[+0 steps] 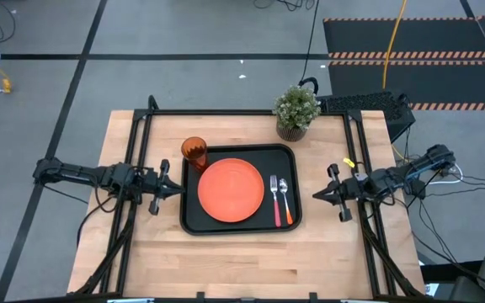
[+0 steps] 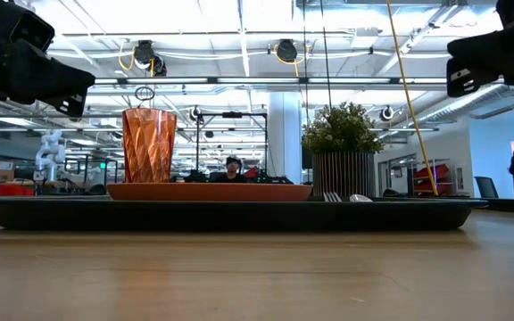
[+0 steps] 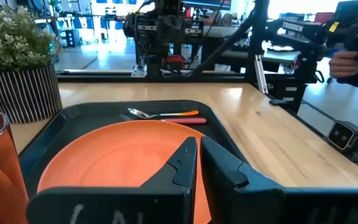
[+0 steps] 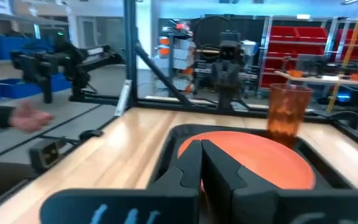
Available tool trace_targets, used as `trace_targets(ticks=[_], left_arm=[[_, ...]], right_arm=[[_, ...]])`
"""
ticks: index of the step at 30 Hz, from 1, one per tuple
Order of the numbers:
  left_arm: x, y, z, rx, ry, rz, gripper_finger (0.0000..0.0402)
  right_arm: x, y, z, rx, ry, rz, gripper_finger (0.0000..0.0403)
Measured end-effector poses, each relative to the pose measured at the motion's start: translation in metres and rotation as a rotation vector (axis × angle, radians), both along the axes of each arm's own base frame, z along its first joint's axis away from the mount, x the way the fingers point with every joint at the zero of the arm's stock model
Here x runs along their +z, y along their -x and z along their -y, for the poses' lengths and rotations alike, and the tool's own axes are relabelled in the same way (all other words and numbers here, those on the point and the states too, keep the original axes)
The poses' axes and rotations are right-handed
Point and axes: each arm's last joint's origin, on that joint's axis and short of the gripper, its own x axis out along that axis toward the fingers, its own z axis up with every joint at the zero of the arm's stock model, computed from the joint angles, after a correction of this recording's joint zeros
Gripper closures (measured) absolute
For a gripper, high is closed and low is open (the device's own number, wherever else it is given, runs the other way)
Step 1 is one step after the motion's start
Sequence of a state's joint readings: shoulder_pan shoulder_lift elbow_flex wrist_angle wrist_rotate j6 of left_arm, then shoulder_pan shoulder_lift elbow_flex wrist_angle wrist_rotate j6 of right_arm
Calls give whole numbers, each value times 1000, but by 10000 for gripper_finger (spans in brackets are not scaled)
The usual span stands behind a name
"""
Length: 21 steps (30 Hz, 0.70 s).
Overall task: Pick and place plate/cup/fork/spoon on tray
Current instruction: Return to Home Position
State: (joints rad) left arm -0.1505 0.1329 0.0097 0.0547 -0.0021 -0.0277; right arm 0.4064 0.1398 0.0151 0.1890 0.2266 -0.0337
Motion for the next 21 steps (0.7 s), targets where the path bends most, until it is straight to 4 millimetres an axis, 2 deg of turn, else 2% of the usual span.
trace_targets(ticks=[5,21], left_arm=[[0,0,0,0,1,0,376],[0,0,0,0,3,0,376]], right_arm=[[-3,0,3,-18,-4,-29,403],[-7,-2,9,159,-97,-99,403]])
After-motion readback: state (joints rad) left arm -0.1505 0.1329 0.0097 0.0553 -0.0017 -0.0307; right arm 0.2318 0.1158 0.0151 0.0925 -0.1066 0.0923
